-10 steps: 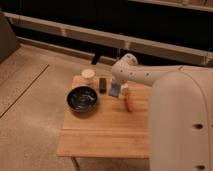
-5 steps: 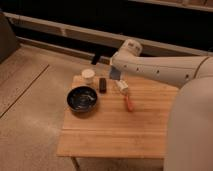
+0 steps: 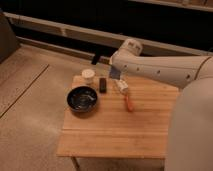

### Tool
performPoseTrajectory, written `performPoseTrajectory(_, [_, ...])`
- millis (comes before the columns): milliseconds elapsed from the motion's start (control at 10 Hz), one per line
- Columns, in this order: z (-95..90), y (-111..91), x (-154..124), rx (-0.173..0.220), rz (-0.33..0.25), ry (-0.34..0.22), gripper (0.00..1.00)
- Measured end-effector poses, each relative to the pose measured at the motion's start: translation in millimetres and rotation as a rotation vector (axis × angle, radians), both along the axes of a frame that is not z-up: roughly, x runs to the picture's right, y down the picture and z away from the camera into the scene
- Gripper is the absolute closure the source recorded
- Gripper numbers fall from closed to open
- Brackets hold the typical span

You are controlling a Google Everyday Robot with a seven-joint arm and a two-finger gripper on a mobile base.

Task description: Place the white sponge in the ceramic cup

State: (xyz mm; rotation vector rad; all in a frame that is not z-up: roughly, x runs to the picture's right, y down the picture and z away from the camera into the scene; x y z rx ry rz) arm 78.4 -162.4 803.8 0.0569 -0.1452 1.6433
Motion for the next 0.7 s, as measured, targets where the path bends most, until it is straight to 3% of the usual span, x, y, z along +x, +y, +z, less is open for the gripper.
performPoseTrajectory(100, [1.7,-17,3,0.037,-0.006,0.000,1.00])
performPoseTrajectory(300, [7.7,-65,-5,0.150,-0.056,-0.023,1.00])
performPoseTrajectory(500, [21.2,-84,-28,0.206,-0.124,-0.057,1.00])
performPoseTrajectory(700, [32.9,-89,-56,0.233,-0.165,-0.107,1.00])
